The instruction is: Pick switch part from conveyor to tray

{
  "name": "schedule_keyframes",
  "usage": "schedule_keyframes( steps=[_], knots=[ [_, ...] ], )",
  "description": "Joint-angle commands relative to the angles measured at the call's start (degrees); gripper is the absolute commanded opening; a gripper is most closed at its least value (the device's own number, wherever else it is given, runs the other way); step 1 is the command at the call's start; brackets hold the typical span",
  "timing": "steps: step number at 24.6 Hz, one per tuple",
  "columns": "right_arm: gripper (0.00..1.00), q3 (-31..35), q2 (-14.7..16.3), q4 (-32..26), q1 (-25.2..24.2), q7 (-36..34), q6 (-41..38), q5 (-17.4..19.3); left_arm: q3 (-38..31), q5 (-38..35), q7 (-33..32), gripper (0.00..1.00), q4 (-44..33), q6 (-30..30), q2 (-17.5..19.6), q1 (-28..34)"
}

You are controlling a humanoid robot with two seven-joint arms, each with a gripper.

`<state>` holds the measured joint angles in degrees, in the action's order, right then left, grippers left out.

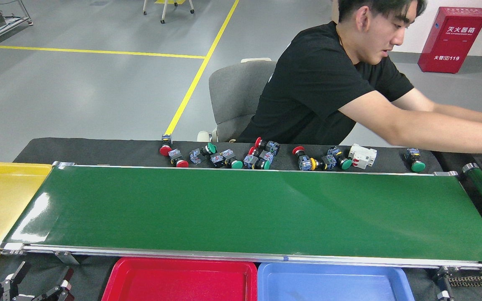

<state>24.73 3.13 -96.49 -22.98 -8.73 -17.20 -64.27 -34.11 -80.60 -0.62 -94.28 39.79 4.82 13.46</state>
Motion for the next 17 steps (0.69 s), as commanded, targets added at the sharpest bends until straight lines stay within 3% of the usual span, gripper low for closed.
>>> schedule_keyframes(
  steps=[1, 11, 17],
  knots=[
    [0.99, 0.2, -0.1, -1.0, 0.1, 0.9, 1.0, -0.2, -0.3, 0.2, 0.4, 1.00, -0.4, 0.1, 0.3, -0.5],
    [0.98, 0.1, 1.2, -1.1, 0.5, 3.5, 1.4, -0.7, -0.6, 0.5, 0.4, 1.00, 0.9, 0.0, 0.6, -2.3],
    [0.98, 0.1, 1.9, -0.9, 3.7, 5.8, 1.6, -0.5, -0.6, 0.4, 0.4, 1.00, 1.6, 0.1, 2.0, -3.6]
  ],
)
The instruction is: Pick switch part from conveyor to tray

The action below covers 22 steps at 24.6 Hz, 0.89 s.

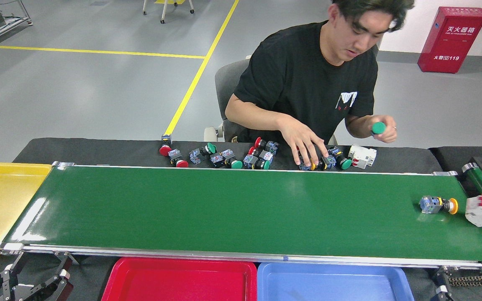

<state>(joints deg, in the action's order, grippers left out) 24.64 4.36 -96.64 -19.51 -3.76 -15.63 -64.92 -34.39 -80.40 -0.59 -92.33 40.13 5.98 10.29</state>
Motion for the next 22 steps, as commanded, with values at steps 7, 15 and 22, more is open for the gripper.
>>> schedule_keyframes(
  steps=[7, 15, 22],
  knots=[
    [0.98, -1.4, 1.2, -0.7, 0.2, 1.0, 0.8, 0.1, -0.4, 0.2, 0.4, 1.00, 1.0, -0.1, 0.9, -0.4],
    [0.98, -6.4, 4.5, -0.3, 3.6, 2.4, 7.5, 0.4, -0.4, 0.3, 0.4, 1.00, 1.5, -0.1, 0.9, -0.5],
    [0.98, -6.7, 7.8, 5.1, 10.5, 6.2, 7.6, 0.1, -0.2, 0.3, 0.4, 1.00, 1.5, -0.1, 1.0, -0.4]
  ],
)
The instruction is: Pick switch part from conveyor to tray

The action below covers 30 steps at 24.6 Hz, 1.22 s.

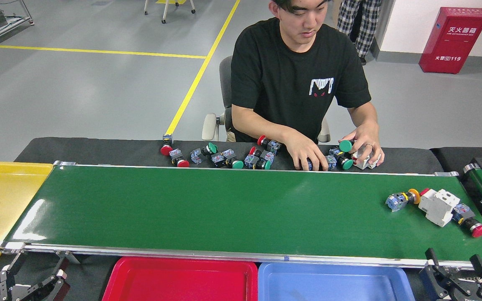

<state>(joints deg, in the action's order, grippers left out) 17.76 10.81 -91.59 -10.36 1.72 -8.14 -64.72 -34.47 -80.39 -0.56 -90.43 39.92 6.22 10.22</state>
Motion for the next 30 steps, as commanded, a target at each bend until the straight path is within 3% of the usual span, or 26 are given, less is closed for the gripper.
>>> schedule_keyframes(
  steps=[1, 5, 13, 16, 17, 21, 24, 30],
  knots=[
    [0.98, -0.2, 2.8, 1.3, 2.5, 1.1, 0.1, -0.1, -0.2, 0.3, 0.4, 1.00, -0.5, 0.2, 0.7, -0.4],
    [0.98, -3.9, 4.6, 4.7, 6.5, 1.5, 0.1, -0.1, -0.2, 0.3, 0.5, 1.00, -0.5, 0.2, 0.7, -0.4],
    [0.98, -8.9, 4.9, 13.5, 16.5, 2.5, 0.2, -0.3, -0.1, 0.3, 0.5, 1.00, -0.5, 0.2, 0.7, -0.4],
    [0.98, -10.5, 4.9, 14.1, 17.7, 2.6, 0.2, -0.2, -0.1, 0.3, 0.4, 1.00, -0.5, 0.2, 0.7, -0.4],
    [0.94, -10.6, 4.7, 14.2, 17.7, 2.6, 0.2, -0.2, 0.0, 0.3, 0.4, 1.00, -0.5, 0.2, 0.7, -0.4],
    [0.34, -14.4, 6.4, 15.5, 17.7, 2.4, -0.4, -0.3, 0.1, 0.3, 0.4, 1.00, -0.6, 0.2, 0.7, -0.5],
    [0.04, -15.5, 6.3, 15.8, 17.7, 2.3, -0.1, -0.3, 0.1, 0.3, 0.4, 1.00, -0.6, 0.2, 0.7, -0.4],
    [0.01, -15.6, 5.2, 15.5, 17.7, 1.3, 0.1, -0.1, 0.1, 0.3, 0.4, 1.00, -0.7, 0.1, 0.6, -0.5]
  ],
)
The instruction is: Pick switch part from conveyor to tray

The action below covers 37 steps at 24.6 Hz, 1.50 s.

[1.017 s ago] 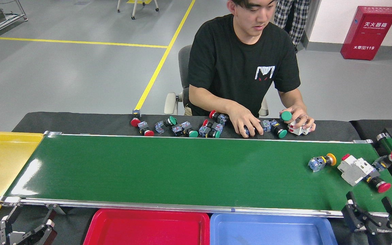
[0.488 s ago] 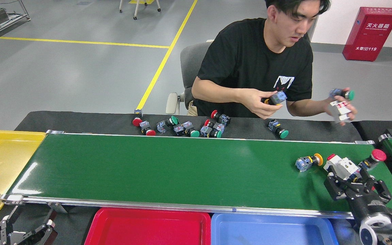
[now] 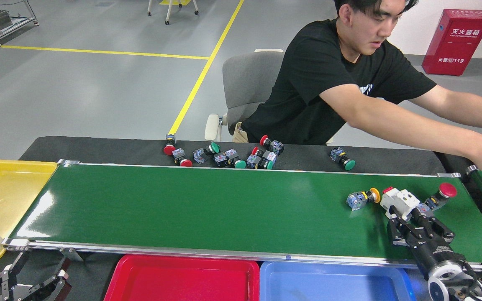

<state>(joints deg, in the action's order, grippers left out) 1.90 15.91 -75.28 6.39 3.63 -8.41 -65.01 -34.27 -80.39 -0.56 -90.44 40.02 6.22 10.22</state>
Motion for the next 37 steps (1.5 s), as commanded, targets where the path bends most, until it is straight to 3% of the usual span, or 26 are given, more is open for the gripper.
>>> schedule_keyframes(
  steps=[1, 5, 8, 11, 12, 13, 14, 17, 22, 24, 26, 28, 30, 34, 37],
  knots=[
    [0.01, 0.2, -0.2, -1.2, 1.0, -0.7, 0.3, 0.2, -0.1, 0.3, 0.4, 1.00, -0.7, 0.0, 0.6, -0.5],
    [0.01, 0.2, -1.7, -5.5, -0.3, -1.4, -0.1, 0.2, -0.4, 0.3, 0.5, 1.00, -0.6, 0.0, 0.7, -0.5],
    [0.02, 0.3, -1.6, -13.1, -3.9, -4.5, -1.9, 0.6, -0.5, 0.3, 0.5, 1.00, -0.5, -0.1, 0.7, -0.4],
    [0.05, 1.0, -0.8, -20.0, -10.2, -10.1, -9.4, 0.9, -0.7, 0.3, 0.4, 1.00, -0.8, -0.2, 0.7, -0.1],
    [0.12, 1.1, -0.7, -22.6, -13.6, -11.2, -12.0, 0.9, -1.2, 0.3, 0.4, 1.00, -0.8, -0.3, 0.7, -0.1],
    [0.26, 1.0, -1.1, -24.8, -16.8, -11.8, -13.9, 0.9, -1.4, 0.3, 0.4, 1.00, -0.7, -0.3, 0.7, -0.1],
    [0.51, 0.9, -1.1, -26.1, -20.4, -12.3, -15.9, 0.9, -1.8, 0.3, 0.4, 1.00, -0.8, -0.3, 0.6, 0.0],
    [1.00, 0.9, -2.6, -26.0, -24.5, -13.0, -21.6, 0.9, -2.2, 0.3, 0.4, 1.00, -0.4, -0.3, 0.7, 0.1],
    [1.00, 1.7, -3.1, -25.9, -25.9, -12.5, -21.6, 1.1, -2.1, 0.3, 0.4, 1.00, -0.6, -0.3, 0.8, 0.0],
    [0.98, 2.6, -4.3, -25.9, -25.3, -12.5, -13.2, 2.9, -2.1, 0.2, 0.4, 1.00, -0.6, -0.3, 0.8, -0.1],
    [0.98, 2.0, -5.2, -25.9, -24.6, -12.5, -0.1, 3.0, -1.9, 0.3, 0.4, 1.00, -0.8, -0.1, 0.8, -0.1],
    [0.98, -1.2, -4.8, -25.6, -23.4, -11.5, 10.9, 2.9, -1.2, 0.2, 0.4, 1.00, -0.5, 0.1, 1.0, -0.5],
    [0.98, -2.9, -4.7, -24.8, -21.3, -9.5, 16.1, 2.9, 0.0, 0.0, 0.4, 1.00, -0.7, 0.9, 1.2, -0.4],
    [0.98, -3.3, -4.7, -22.5, -16.4, -3.3, 17.3, 2.0, 4.9, -0.5, -0.1, 1.00, -1.8, 5.0, 1.2, -3.0],
    [0.98, -4.9, -4.7, -18.9, -13.0, -0.3, 17.5, -2.2, 10.3, -1.8, -0.2, 1.00, -1.9, 5.0, 1.1, -5.7]
  ],
)
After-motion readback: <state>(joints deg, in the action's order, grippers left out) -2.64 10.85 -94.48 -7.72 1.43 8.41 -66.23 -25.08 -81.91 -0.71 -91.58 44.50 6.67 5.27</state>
